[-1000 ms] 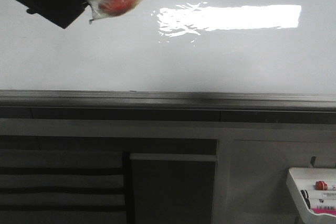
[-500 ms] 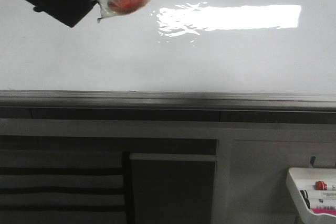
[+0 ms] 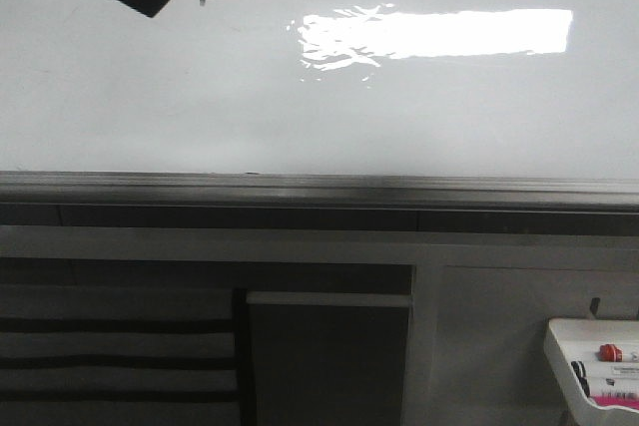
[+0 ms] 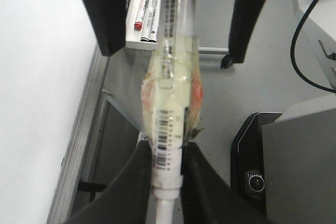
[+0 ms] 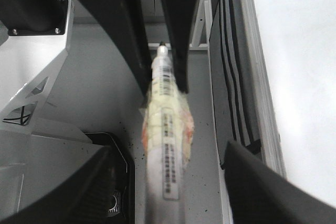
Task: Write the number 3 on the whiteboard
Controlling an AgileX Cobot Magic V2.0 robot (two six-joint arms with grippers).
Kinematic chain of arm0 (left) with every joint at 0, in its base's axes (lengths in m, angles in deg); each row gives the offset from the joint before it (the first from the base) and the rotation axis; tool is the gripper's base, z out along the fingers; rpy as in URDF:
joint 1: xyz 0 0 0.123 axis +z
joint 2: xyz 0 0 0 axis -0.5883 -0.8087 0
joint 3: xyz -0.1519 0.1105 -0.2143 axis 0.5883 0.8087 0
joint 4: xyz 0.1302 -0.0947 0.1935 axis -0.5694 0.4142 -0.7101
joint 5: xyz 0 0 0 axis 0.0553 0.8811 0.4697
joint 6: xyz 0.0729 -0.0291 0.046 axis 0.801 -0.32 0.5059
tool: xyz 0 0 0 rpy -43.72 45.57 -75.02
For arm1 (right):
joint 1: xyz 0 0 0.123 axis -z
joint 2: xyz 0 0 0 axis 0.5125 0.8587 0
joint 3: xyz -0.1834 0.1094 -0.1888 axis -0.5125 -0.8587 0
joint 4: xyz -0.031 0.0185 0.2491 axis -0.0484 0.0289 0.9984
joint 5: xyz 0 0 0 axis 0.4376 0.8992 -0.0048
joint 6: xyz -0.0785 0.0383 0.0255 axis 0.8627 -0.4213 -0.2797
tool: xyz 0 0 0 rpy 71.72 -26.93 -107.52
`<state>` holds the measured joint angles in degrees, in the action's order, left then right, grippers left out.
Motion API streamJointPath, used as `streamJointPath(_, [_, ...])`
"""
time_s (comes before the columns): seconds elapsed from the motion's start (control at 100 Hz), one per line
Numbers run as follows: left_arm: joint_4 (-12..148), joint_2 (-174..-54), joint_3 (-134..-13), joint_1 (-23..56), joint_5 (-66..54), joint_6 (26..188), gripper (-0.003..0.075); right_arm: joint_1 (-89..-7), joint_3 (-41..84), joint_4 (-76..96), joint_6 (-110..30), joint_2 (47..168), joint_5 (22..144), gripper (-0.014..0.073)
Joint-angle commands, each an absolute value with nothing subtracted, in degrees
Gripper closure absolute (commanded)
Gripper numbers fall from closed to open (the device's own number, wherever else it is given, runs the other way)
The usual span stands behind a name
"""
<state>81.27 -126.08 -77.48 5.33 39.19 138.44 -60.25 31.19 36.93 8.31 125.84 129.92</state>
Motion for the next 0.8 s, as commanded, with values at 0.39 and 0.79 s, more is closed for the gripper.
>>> streamJointPath(0.39, [84.42, -124.45, -79.44, 4.76, 36.79, 138.29, 0.0739, -60.19, 33.25, 40.19, 8.96, 124.51, 129.05, 0.0513])
streamJointPath(0.79, [84.52, -124.45, -79.44, 4.76, 36.57, 138.29, 0.0739, -60.19, 33.25, 40.19, 8.96, 124.51, 129.69, 0.0654])
